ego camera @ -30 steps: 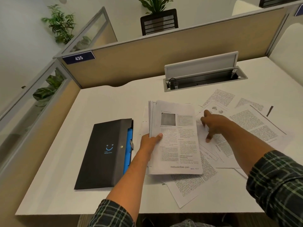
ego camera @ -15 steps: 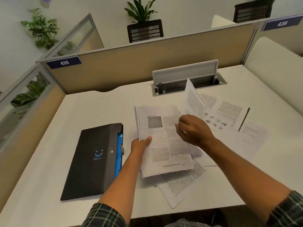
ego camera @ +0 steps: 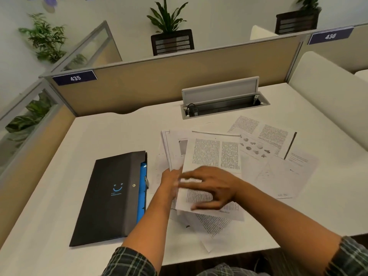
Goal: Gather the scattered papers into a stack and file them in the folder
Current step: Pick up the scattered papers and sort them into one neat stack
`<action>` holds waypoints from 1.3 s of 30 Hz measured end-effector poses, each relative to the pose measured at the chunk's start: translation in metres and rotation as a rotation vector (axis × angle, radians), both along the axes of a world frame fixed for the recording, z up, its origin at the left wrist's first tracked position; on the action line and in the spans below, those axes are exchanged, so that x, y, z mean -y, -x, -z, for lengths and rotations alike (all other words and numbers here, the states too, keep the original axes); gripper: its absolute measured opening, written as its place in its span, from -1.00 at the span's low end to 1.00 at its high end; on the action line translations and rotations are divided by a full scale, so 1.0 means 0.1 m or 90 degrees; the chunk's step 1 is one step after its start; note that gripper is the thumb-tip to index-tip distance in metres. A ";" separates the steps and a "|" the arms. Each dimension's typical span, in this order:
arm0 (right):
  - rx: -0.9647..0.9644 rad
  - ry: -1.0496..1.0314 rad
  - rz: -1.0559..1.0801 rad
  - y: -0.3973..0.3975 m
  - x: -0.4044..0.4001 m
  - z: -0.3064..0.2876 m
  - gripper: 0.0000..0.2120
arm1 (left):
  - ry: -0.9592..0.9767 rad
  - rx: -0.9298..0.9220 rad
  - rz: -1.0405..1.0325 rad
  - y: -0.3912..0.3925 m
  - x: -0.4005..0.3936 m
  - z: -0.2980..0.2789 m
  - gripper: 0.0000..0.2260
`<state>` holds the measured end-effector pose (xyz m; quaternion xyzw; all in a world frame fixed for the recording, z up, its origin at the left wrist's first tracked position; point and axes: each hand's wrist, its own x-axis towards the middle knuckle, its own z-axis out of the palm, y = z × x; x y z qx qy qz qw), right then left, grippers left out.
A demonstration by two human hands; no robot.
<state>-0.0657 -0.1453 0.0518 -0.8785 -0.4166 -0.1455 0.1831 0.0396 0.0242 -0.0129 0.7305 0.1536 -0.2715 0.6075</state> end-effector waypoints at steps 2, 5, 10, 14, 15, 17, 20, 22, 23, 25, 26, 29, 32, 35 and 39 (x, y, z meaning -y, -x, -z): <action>0.041 -0.064 0.225 -0.01 0.11 0.01 -0.31 | 0.065 -0.011 -0.025 0.05 0.00 -0.05 -0.64; -0.072 -0.204 0.702 -0.05 0.33 0.06 -0.13 | 0.107 0.017 -0.028 0.07 -0.01 -0.07 -0.59; -0.496 -0.568 0.844 0.05 0.72 0.23 -0.23 | 0.161 0.030 -0.055 0.10 0.02 -0.18 -0.57; -0.366 -0.646 0.793 0.10 0.71 0.30 -0.84 | 0.128 0.057 0.006 0.14 0.01 -0.21 -0.58; -0.342 -0.655 0.798 0.08 0.70 0.28 -0.86 | 0.133 0.059 0.031 0.15 0.01 -0.21 -0.58; -0.322 -0.682 0.808 0.01 0.71 0.20 -0.82 | 0.145 0.061 0.069 0.18 -0.01 -0.22 -0.59; -0.305 -0.683 0.828 -0.12 0.70 0.12 -0.76 | 0.160 0.061 0.105 0.21 -0.02 -0.25 -0.66; -0.345 -0.712 0.816 -0.19 0.70 0.10 -0.64 | 0.162 0.055 0.095 0.22 0.00 -0.28 -0.69; -0.401 -0.764 0.790 -0.21 0.71 0.10 -0.54 | 0.160 0.055 0.091 0.23 0.00 -0.30 -0.70; -0.557 -0.906 0.686 -0.24 0.79 0.15 -0.38 | 0.153 0.046 0.081 0.22 -0.01 -0.33 -0.70; -0.645 -0.955 0.600 -0.23 0.84 0.18 -0.40 | 0.150 0.039 0.080 0.21 -0.02 -0.34 -0.71; -0.792 -0.959 0.402 -0.13 0.89 0.25 -0.55 | 0.185 -0.002 0.078 0.22 -0.06 -0.40 -0.75; -0.753 -0.897 0.397 -0.10 0.80 0.34 -0.49 | 0.257 -0.029 0.094 0.21 -0.05 -0.42 -0.48; -0.643 -0.850 0.435 -0.13 0.67 0.29 -0.45 | 0.283 0.038 0.139 0.21 -0.01 -0.44 -0.34; -0.483 -0.826 0.431 -0.17 0.56 0.10 -0.53 | 0.148 0.217 0.095 0.12 -0.04 -0.47 -0.52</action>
